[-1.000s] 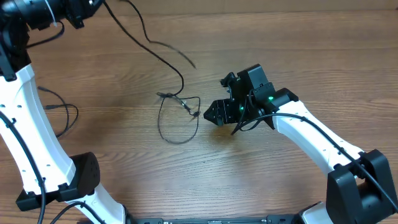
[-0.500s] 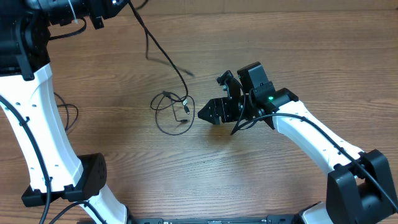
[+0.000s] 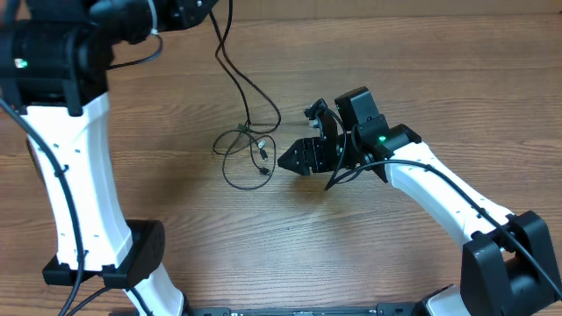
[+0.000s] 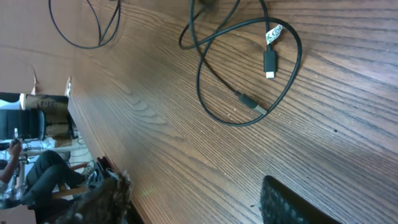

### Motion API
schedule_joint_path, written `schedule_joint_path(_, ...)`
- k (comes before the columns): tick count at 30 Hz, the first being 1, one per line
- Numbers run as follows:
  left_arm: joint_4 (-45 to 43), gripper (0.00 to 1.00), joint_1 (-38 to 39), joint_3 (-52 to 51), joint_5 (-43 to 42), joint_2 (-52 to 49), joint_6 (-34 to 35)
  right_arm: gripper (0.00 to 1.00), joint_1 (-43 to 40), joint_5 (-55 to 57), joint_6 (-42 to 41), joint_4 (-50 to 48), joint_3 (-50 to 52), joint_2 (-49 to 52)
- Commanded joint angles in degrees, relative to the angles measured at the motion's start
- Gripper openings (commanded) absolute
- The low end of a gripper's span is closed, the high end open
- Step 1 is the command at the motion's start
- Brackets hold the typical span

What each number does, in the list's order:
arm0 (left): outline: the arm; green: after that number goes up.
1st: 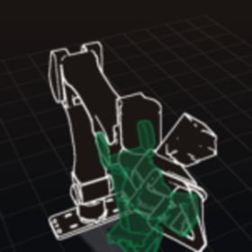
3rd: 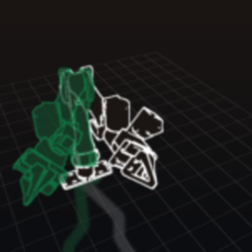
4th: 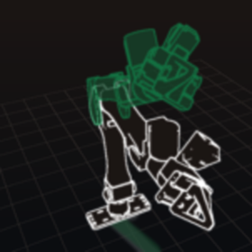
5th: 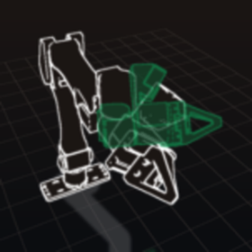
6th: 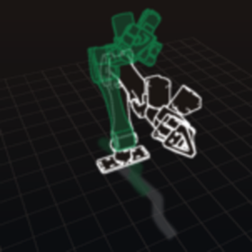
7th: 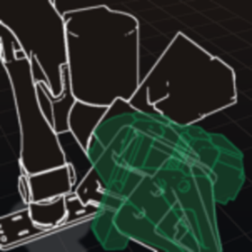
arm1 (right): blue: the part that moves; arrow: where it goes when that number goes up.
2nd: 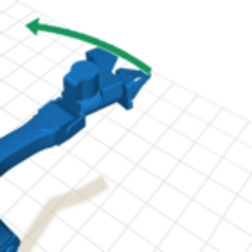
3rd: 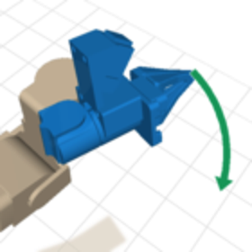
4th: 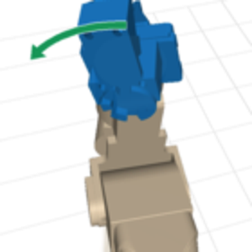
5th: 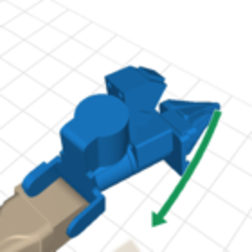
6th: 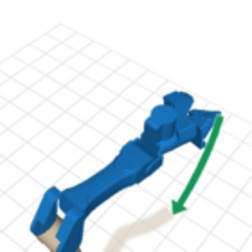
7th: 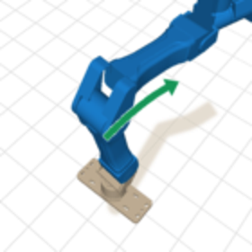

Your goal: Untangle cables

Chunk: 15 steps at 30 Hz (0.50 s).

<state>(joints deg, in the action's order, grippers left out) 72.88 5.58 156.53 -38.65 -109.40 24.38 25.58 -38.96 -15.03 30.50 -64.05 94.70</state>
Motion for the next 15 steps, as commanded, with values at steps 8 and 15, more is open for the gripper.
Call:
schedule_joint_path(8,0.66,0.04,9.6,0.68,18.32,-1.09,3.93,0.68,4.52,1.09,-0.57,-2.58,-0.02,-0.07)
schedule_joint_path(15,-2.71,0.04,12.5,0.7,12.57,-2.45,6.08,0.67,6.49,11.56,-3.63,-3.54,-0.02,-0.07)
